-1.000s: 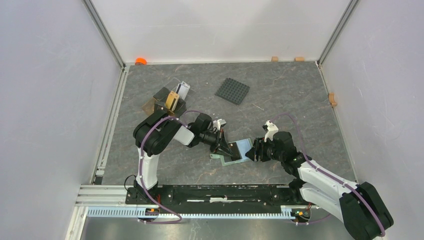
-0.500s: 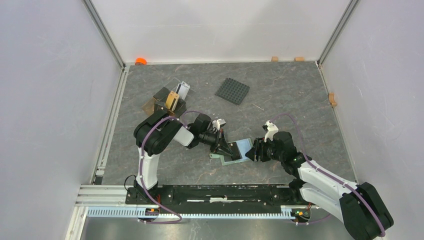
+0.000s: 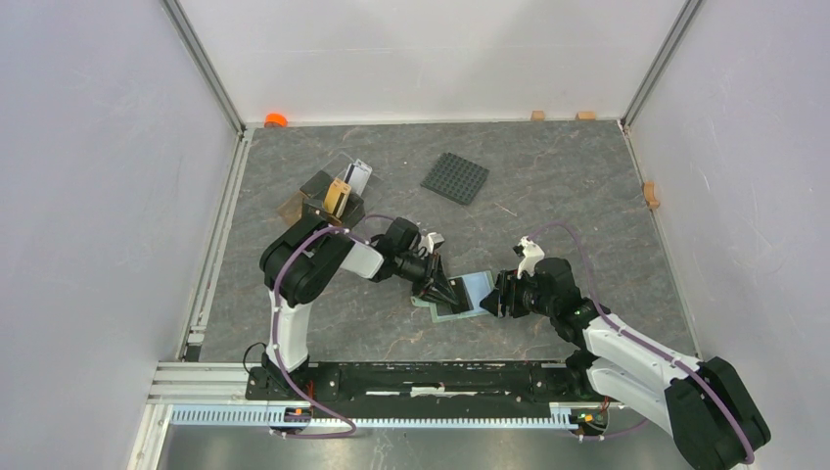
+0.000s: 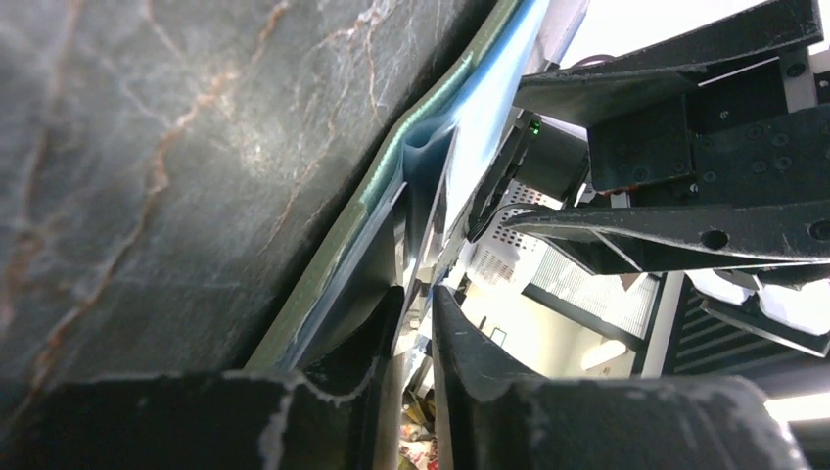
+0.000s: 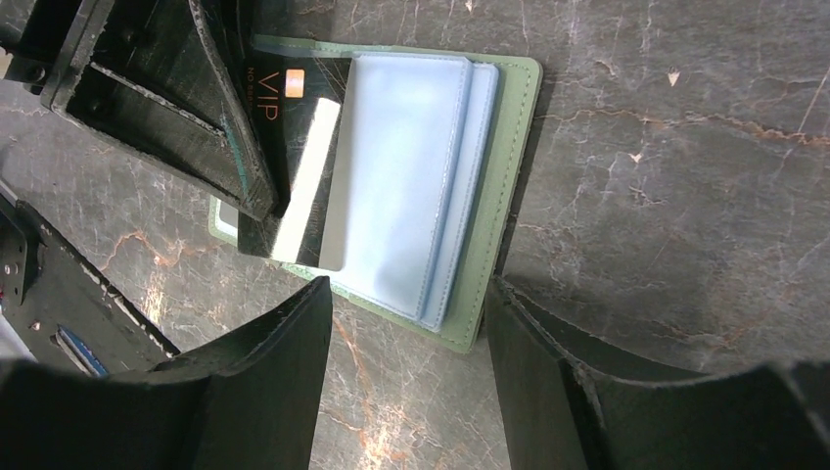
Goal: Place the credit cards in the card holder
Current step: Insert the credit card into the card holder.
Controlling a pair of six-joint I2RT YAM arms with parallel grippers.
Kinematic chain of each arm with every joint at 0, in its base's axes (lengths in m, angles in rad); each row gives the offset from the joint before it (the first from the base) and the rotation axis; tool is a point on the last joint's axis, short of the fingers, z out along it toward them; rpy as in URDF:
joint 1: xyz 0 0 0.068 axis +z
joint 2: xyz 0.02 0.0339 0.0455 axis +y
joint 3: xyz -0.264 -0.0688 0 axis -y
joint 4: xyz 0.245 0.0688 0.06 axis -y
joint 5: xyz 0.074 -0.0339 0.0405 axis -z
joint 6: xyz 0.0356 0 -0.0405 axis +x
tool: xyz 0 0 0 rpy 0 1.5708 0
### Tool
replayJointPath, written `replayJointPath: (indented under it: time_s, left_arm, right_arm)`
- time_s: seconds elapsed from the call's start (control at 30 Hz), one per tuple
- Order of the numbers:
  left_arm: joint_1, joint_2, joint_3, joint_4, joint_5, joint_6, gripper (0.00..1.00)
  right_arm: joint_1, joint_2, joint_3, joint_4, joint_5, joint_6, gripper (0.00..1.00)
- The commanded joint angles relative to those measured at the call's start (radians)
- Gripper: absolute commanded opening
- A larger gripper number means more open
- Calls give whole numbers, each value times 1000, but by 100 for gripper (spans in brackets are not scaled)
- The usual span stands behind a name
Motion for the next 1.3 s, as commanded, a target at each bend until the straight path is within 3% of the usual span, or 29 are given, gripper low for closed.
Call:
replayJointPath:
  time_s: [0.0,0.23,0.67,1.0,1.27]
  left_arm:
    - [-19,33,57,-198,-143,136,26]
    - [-19,-25,121,-429,-240,264,35]
    - [-17,-85,176,-614,-340,369,49]
    - [-17,-74,170,-615,-330,396,23]
    - [-18,-57,138,-540,-284,383,11]
  right_arm:
    - [3,-10,-17,-63,-7,6,64]
    - [3,-41,-15,-112,33,-10,64]
    - [2,-40,-27,-78,17,-1,62]
    - [3,13,-98,140,-61,101,60]
    - [3,78,-130,297,-87,155,53]
